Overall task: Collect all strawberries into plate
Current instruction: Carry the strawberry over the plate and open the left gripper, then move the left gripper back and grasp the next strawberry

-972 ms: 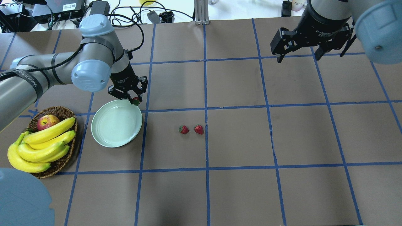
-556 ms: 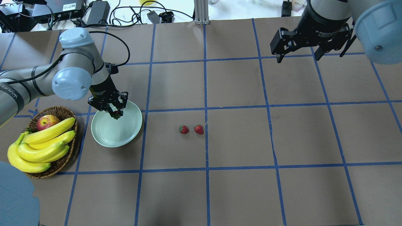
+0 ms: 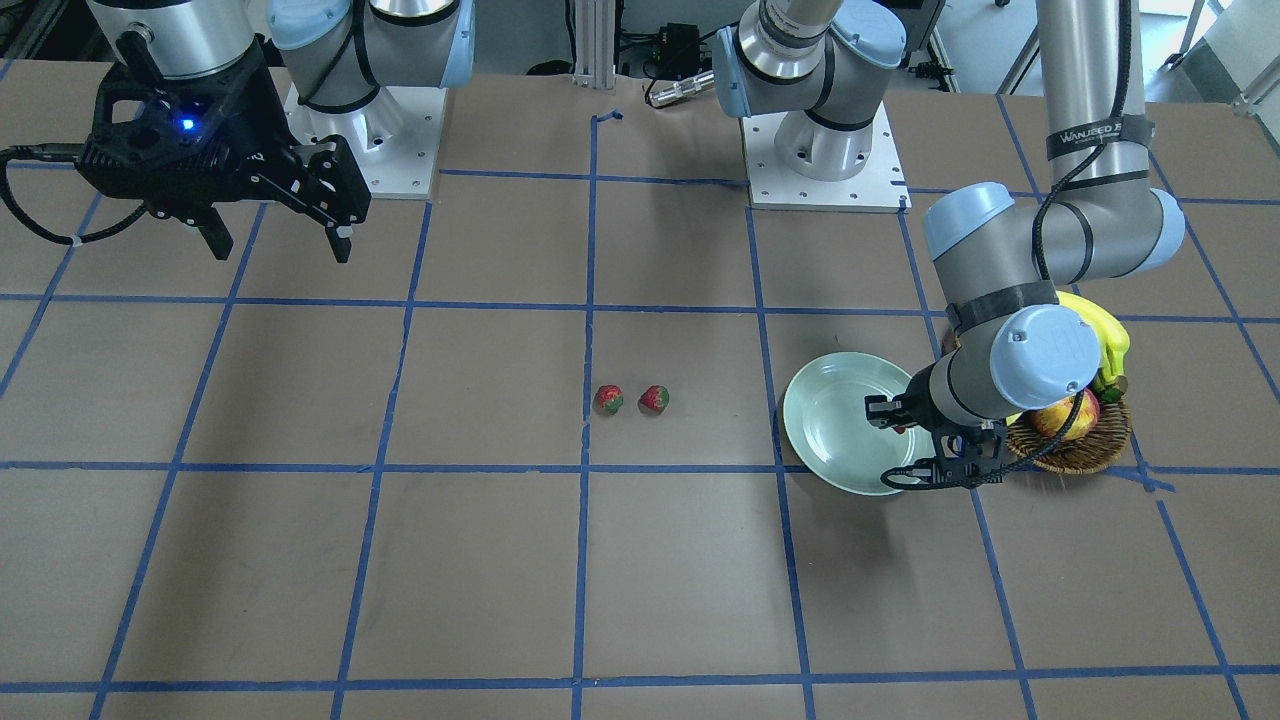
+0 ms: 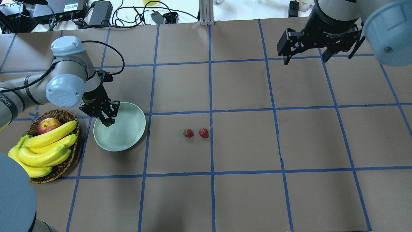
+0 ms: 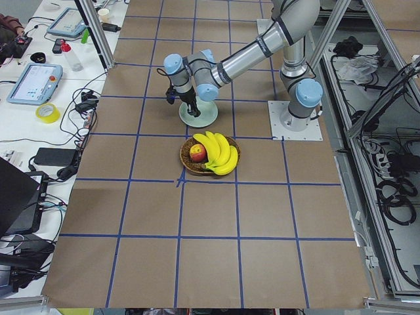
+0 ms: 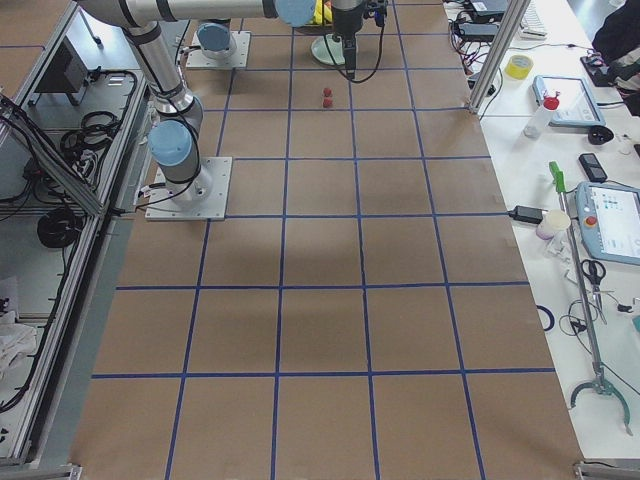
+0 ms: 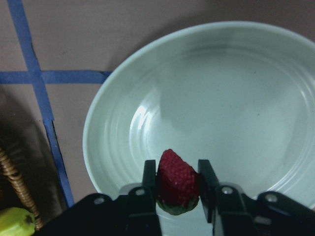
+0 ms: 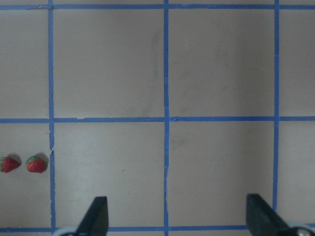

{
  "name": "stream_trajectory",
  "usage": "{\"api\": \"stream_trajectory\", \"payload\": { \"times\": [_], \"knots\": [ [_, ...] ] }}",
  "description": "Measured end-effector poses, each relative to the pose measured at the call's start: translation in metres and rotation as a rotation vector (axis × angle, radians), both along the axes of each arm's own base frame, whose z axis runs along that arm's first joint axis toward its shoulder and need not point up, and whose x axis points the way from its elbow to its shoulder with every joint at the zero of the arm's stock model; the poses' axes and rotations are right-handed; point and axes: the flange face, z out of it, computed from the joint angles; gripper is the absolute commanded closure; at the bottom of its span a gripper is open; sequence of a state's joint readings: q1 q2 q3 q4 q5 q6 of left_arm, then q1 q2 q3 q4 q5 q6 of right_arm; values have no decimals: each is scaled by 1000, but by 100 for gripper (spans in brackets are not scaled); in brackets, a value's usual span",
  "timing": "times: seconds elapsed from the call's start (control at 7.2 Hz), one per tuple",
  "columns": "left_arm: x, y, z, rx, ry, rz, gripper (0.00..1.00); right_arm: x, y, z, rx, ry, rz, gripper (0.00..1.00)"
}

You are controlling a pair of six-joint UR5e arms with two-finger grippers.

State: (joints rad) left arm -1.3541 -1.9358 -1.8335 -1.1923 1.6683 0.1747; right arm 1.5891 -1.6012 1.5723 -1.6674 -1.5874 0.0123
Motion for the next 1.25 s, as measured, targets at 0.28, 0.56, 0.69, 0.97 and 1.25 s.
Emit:
{"api": "stream_trajectory", "payload": {
  "times": [0.28, 0.56, 0.69, 0.97, 1.25],
  "knots": [
    [0, -2, 2, -8, -3, 9, 0, 0, -1, 0, 1, -1, -1, 0],
    [-5, -6, 10, -30, -2, 69, 0, 0, -1, -1, 1, -1, -1, 0],
    [-21, -9, 16, -50, 19, 148, 0, -1, -1, -1, 1, -2, -3, 0],
    [-83, -7, 27, -77, 39, 290, 0, 0, -1, -1, 1, -3, -4, 0],
    [-151, 6, 28, -70, 59, 336, 0, 0, -1, -1, 1, -3, -2, 0]
  ]
}}
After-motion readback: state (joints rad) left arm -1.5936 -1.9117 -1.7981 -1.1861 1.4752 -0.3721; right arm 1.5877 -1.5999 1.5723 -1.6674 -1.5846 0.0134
